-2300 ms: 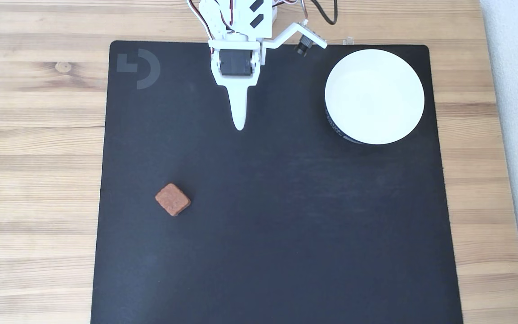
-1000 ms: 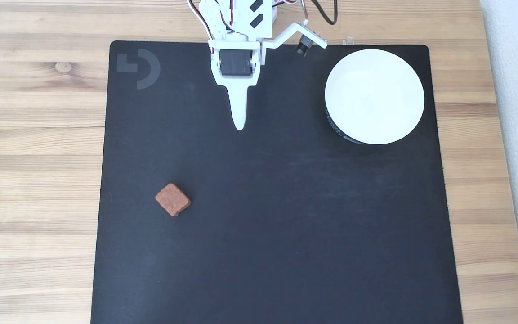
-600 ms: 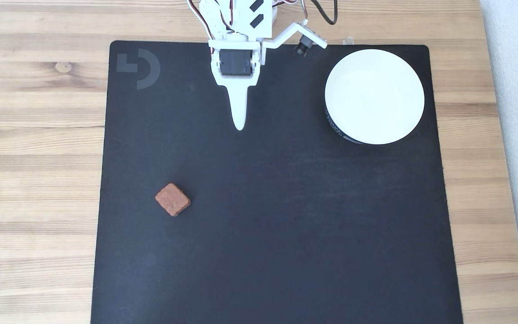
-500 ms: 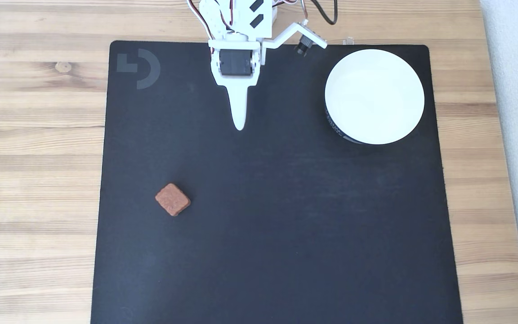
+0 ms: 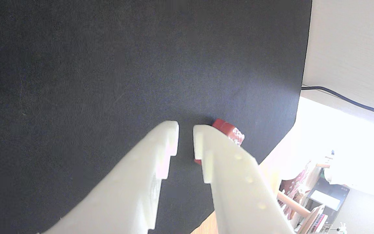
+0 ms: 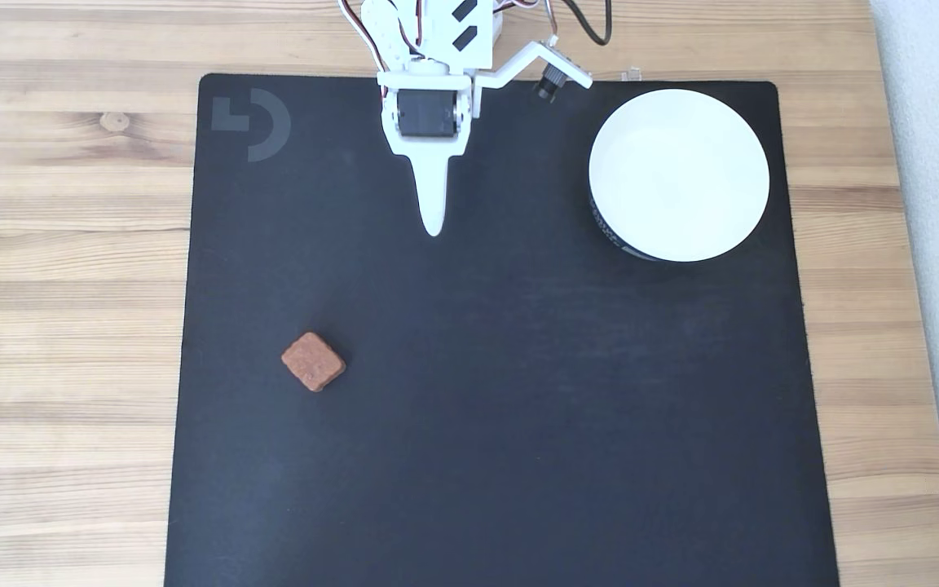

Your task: Pick up the toy and place it on the plate

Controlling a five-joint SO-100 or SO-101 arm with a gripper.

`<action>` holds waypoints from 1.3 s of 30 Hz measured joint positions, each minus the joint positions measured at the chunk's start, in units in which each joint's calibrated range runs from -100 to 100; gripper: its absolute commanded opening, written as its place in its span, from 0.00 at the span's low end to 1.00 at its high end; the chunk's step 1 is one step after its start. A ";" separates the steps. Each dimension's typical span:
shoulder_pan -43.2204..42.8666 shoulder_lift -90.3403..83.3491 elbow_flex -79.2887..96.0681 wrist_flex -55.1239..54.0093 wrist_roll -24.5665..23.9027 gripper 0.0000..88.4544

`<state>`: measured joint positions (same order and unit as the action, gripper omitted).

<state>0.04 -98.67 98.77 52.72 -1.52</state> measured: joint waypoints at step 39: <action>7.91 12.66 -16.63 -0.34 0.00 0.03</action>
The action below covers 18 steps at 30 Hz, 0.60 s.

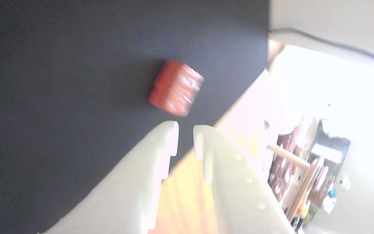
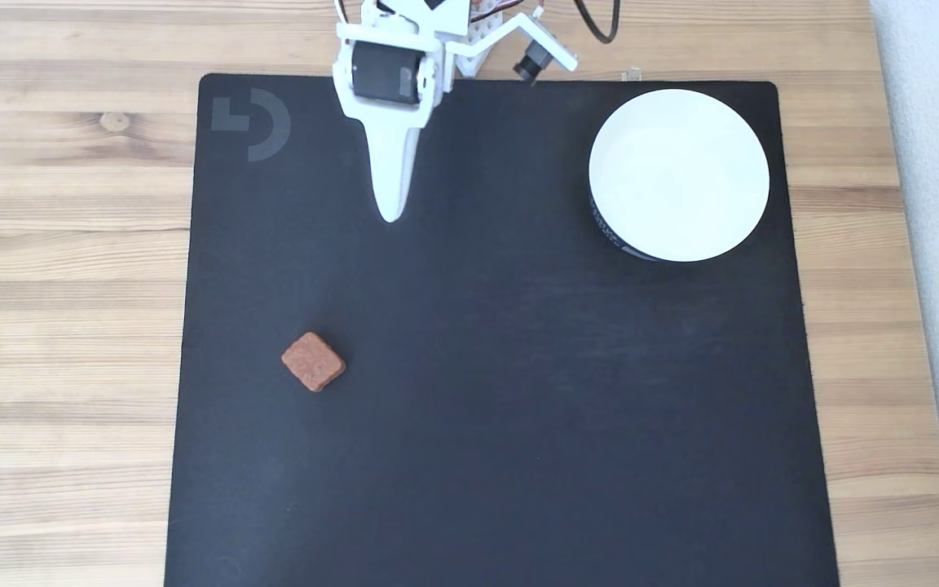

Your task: Pick up the toy and place it on the plate

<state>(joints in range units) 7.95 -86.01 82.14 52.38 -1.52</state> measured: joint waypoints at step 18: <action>11.82 61.87 -47.43 -4.39 -1.75 0.03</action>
<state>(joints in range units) 19.77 -24.15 34.72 47.99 -3.27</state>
